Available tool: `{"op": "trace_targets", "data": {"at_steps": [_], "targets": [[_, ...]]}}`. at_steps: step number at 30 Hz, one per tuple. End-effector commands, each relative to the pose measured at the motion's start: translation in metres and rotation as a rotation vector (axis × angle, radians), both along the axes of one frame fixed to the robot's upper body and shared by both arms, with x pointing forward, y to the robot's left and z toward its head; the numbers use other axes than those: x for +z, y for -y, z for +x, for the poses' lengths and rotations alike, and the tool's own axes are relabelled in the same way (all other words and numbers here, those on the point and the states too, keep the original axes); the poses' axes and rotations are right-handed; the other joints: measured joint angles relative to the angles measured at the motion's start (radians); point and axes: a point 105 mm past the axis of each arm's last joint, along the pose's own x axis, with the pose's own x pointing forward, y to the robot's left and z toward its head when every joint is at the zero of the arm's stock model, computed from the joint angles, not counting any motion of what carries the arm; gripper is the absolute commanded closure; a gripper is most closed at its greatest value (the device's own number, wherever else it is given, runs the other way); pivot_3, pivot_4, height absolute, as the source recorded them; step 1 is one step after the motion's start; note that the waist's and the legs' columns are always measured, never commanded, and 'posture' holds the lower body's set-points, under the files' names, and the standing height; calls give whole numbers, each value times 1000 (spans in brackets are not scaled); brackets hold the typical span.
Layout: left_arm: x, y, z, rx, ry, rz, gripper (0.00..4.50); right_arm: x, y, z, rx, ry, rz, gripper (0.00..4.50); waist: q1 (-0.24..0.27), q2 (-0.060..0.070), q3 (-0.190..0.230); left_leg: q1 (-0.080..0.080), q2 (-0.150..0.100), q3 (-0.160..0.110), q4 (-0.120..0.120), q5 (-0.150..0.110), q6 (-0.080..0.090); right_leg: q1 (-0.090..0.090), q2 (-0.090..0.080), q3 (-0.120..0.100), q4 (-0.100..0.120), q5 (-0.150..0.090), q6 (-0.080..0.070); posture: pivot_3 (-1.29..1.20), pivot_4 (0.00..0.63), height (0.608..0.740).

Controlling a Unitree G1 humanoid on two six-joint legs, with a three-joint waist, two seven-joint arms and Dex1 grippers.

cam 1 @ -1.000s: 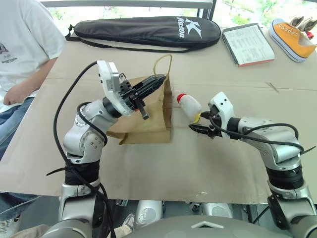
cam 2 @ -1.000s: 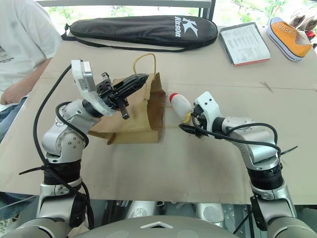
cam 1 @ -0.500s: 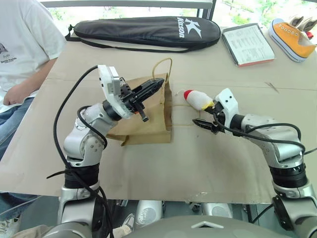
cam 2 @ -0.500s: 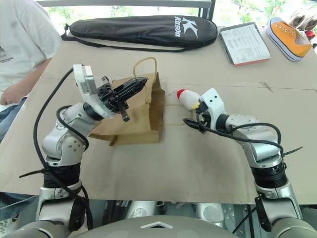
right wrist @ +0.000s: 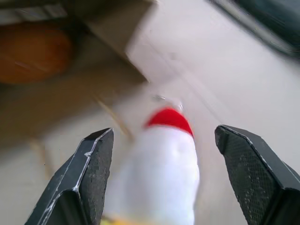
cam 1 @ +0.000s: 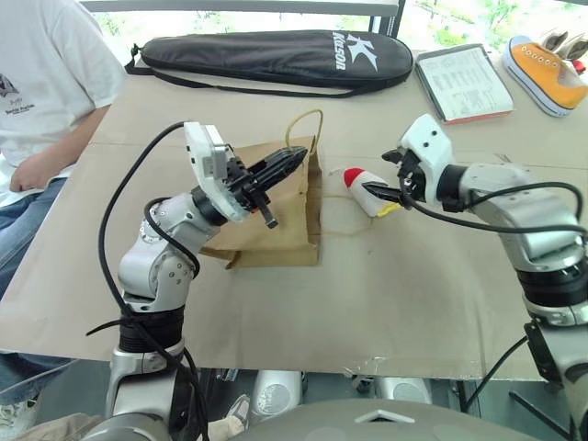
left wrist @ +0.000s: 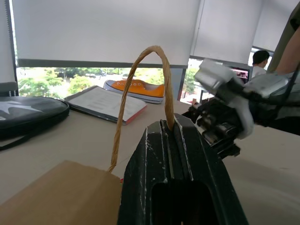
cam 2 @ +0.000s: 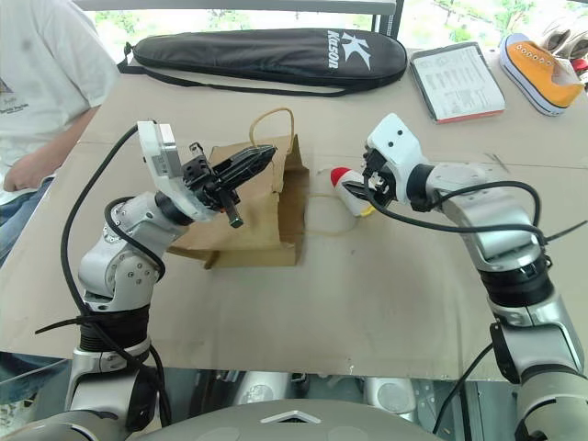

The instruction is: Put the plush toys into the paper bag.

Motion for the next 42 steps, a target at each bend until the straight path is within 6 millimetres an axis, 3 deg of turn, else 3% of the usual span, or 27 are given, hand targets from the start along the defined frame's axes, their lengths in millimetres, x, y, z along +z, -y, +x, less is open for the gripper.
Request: {"op": "trace_targets", "data": {"at_steps": [1,2,5,8,14,16,18,23,30,32,33,36,40,42], "targets": [[17,2,-6,-20,78,-7,4500,-17,-8,9,29,16,-88,1638,-1,0,0,0,0,1,0,0,1,0,-1,1,0,0,0,0,150,740],[19,2,-7,-25,83,-8,4500,-17,-9,10,35,16,-87,1831,-1,0,0,0,0,1,0,0,1,-1,-1,1,0,0,0,0,150,740],[25,3,-8,-53,102,-8,4500,-14,-13,7,67,10,-65,3477,-3,0,0,0,0,1,1,-1,1,0,-2,1,1,0,1,0,150,740],[35,7,-9,-115,148,1,4500,-7,-9,4,75,39,-45,4458,-4,0,0,0,0,1,1,0,1,0,-1,0,1,0,0,0,150,740],[56,14,-12,-264,175,-9,4500,52,-12,-37,229,192,177,4458,0,1,1,-1,0,1,0,-1,1,-1,-1,0,0,0,1,0,150,740],[57,17,-12,-295,180,3,4500,60,-20,-53,295,196,201,4458,-6,1,1,0,1,1,0,-1,1,-1,-1,0,1,0,1,0,150,740],[57,22,-11,-323,184,5,4500,58,-32,-61,348,201,179,4458,-7,1,1,1,0,1,0,-1,1,0,0,0,1,0,1,0,150,740],[51,34,-11,-383,177,18,4500,30,-64,-51,441,236,39,4458,-9,1,1,1,0,1,1,0,1,0,1,1,2,0,1,0,150,740],[34,28,-9,-349,152,87,4500,13,-96,-45,592,257,7,4458,-8,1,1,0,0,1,1,0,1,-1,1,0,1,0,1,0,150,740],[33,26,-10,-334,153,92,4500,8,-98,-40,601,275,-7,3786,-6,1,1,0,0,1,1,0,1,-1,1,0,1,0,1,0,150,740],[31,25,-11,-324,153,92,4500,7,-98,-41,609,272,6,3131,-6,1,1,0,0,1,1,0,1,-1,0,0,1,0,1,0,150,740],[27,19,-15,-286,148,89,4500,11,-99,-45,623,294,59,2147,-9,1,1,0,0,1,1,0,1,-1,0,1,1,0,1,0,150,740],[22,16,-19,-253,144,86,4500,3,-89,-49,618,275,48,271,-7,1,1,0,2,1,0,0,1,-1,0,0,2,0,1,0,150,740],[20,16,-20,-247,145,86,4500,0,-85,-48,603,277,36,271,-5,1,1,0,2,0,1,0,1,-1,-1,0,2,0,1,0,150,740]]}}
